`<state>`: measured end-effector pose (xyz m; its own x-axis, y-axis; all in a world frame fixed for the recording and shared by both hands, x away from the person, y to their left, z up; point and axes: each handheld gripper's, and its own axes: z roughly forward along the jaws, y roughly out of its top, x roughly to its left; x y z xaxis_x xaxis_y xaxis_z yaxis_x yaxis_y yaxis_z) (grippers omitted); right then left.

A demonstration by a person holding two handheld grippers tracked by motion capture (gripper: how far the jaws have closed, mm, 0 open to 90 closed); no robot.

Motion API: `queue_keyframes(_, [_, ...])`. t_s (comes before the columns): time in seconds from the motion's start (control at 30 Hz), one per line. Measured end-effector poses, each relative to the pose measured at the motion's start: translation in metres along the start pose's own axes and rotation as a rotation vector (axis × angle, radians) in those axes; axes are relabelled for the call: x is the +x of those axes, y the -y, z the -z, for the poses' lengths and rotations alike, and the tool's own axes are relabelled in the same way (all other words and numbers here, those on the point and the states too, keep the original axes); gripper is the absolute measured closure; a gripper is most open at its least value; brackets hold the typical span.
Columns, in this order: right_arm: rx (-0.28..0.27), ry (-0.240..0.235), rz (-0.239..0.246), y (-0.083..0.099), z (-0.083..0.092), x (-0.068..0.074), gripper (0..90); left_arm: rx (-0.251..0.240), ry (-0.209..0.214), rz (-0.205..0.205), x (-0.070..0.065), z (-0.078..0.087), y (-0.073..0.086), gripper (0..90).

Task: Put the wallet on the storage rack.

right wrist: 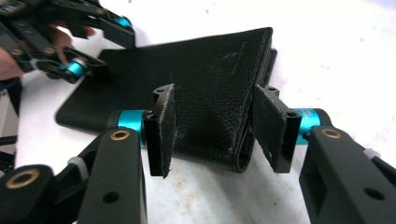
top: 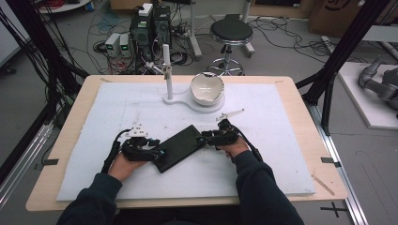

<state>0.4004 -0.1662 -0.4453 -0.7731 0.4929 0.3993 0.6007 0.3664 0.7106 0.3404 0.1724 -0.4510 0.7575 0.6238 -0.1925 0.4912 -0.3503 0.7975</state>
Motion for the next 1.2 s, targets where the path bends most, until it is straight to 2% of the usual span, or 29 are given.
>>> queue_keyframes(0.13, [0.042,0.036,-0.010,0.003,-0.008,-0.002,41.5,0.002,-0.006,0.017,0.000,0.001,0.000,43.4])
queue_keyframes(0.17, [0.039,0.033,-0.011,0.003,-0.009,-0.003,41.1,0.015,-0.005,0.056,0.000,0.003,-0.001,42.8])
queue_keyframes(0.23, [0.041,0.029,-0.020,0.003,-0.008,-0.004,40.3,0.016,-0.028,0.047,-0.001,0.010,-0.003,42.4])
queue_keyframes(0.33, [0.038,0.025,-0.018,0.003,-0.008,-0.005,39.3,0.005,-0.026,0.044,0.000,0.019,-0.003,46.1])
queue_keyframes(0.47, [0.037,0.034,-0.019,0.003,-0.007,-0.005,37.9,0.040,-0.061,0.063,0.008,0.028,0.008,49.1])
queue_keyframes(0.53, [0.031,0.045,-0.023,0.003,-0.007,-0.005,36.7,0.033,-0.055,0.081,0.011,0.030,0.010,49.4])
queue_keyframes(0.63, [0.023,0.045,-0.019,0.003,-0.006,-0.006,36.7,0.038,-0.055,0.077,0.013,0.035,0.012,51.9])
queue_keyframes(0.73, [0.016,0.044,-0.014,0.002,-0.006,-0.005,36.7,0.038,-0.037,0.105,0.016,0.036,0.014,52.4])
queue_keyframes(0.83, [0.029,0.046,-0.018,0.003,-0.008,-0.006,36.7,0.037,-0.019,0.110,0.016,0.033,0.015,57.7])
queue_keyframes(0.9, [0.029,0.034,-0.025,0.003,-0.009,-0.005,36.6,0.035,-0.011,0.120,0.016,0.033,0.016,60.5])
queue_keyframes(0.97, [0.029,-0.003,-0.035,0.004,-0.011,-0.004,36.6,0.028,0.001,0.142,0.017,0.032,0.018,62.2])
queue_keyframes(1.0, [0.029,-0.023,-0.043,0.004,-0.012,-0.003,33.8,0.027,0.005,0.148,0.018,0.032,0.018,62.2])
queue_keyframes(1.07, [0.030,-0.013,-0.038,0.004,-0.012,-0.001,34.5,0.023,0.009,0.154,0.018,0.031,0.019,62.2])
queue_keyframes(1.2, [0.026,-0.022,-0.056,0.004,-0.010,-0.004,40.0,0.017,0.001,0.141,0.016,0.030,0.019,62.7])
